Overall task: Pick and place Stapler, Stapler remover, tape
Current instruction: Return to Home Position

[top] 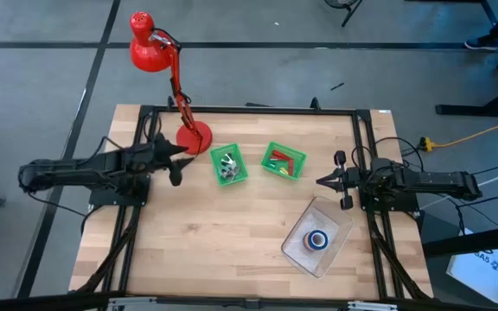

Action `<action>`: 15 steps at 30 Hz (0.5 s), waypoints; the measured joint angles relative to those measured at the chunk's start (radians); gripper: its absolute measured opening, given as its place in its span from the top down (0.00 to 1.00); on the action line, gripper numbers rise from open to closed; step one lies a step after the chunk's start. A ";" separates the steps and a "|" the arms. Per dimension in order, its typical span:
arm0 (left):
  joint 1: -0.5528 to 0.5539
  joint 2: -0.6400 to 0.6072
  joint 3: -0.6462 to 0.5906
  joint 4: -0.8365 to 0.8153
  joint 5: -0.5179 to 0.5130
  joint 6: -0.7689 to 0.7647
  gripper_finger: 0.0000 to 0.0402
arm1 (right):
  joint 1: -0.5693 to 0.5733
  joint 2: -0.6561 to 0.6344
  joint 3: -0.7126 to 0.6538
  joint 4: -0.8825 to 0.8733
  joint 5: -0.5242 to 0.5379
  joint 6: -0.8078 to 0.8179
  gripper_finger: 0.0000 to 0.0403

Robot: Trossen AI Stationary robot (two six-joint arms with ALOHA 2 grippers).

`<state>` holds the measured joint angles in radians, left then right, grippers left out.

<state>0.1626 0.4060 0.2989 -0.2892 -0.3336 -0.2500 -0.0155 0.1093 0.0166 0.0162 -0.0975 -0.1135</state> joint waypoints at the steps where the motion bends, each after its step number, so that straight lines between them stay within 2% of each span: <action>1: -0.011 -0.020 -0.030 0.038 -0.009 0.020 0.47 | 0.000 0.000 0.000 0.000 0.000 0.000 0.95; 4: -0.050 -0.089 -0.117 0.142 -0.047 0.087 0.47 | 0.000 0.000 0.000 0.000 0.000 0.000 0.95; 7: -0.098 -0.170 -0.188 0.186 -0.049 0.223 0.46 | 0.000 0.000 0.000 0.000 0.000 0.000 0.95; 10: -0.152 -0.263 -0.226 0.232 -0.041 0.365 0.46 | 0.000 0.000 0.000 0.000 0.000 0.000 0.95; 15: -0.206 -0.407 -0.249 0.232 -0.029 0.487 0.47 | 0.000 0.000 0.000 0.000 0.000 0.000 0.95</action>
<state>-0.0434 -0.0007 0.0495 -0.0574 -0.3624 0.2367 -0.0154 0.1092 0.0165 0.0161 -0.0975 -0.1136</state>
